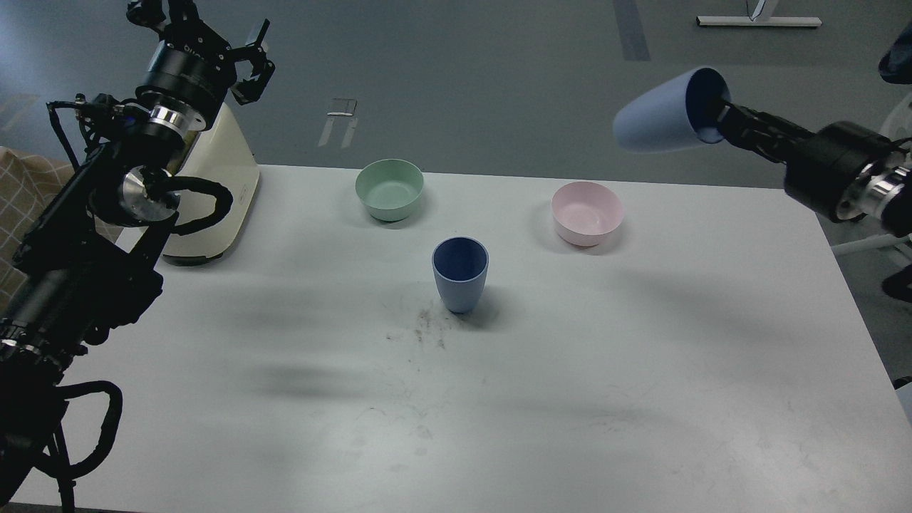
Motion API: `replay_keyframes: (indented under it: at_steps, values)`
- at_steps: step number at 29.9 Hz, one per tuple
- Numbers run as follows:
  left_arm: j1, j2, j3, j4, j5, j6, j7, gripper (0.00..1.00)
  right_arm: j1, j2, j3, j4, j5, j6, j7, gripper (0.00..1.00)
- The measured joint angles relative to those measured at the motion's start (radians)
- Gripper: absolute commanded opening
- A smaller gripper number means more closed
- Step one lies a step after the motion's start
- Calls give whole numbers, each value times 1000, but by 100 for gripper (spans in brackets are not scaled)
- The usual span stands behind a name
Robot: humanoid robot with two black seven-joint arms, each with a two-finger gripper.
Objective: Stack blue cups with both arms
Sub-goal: 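Lift the blue cup and carry it over the centered cup, then lower the held cup into the centered blue cup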
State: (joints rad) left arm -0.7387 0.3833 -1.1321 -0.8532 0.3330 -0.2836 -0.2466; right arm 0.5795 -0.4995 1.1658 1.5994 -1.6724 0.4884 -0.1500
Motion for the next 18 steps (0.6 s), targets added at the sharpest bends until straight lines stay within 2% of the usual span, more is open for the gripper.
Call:
replay_keyframes:
  at_steps: [5,10,18]
  values:
    - [-9,0,0,0,0,-1,5,98,152,108,-206,-73,-7,0,-13,0]
    - [-9,0,0,2,-2,-6,7,98,285,216,-397,-214,-15,0,-14,0]
    - [-11,-4,0,-5,-2,-3,7,98,368,280,-560,-298,-24,0,-15,0]
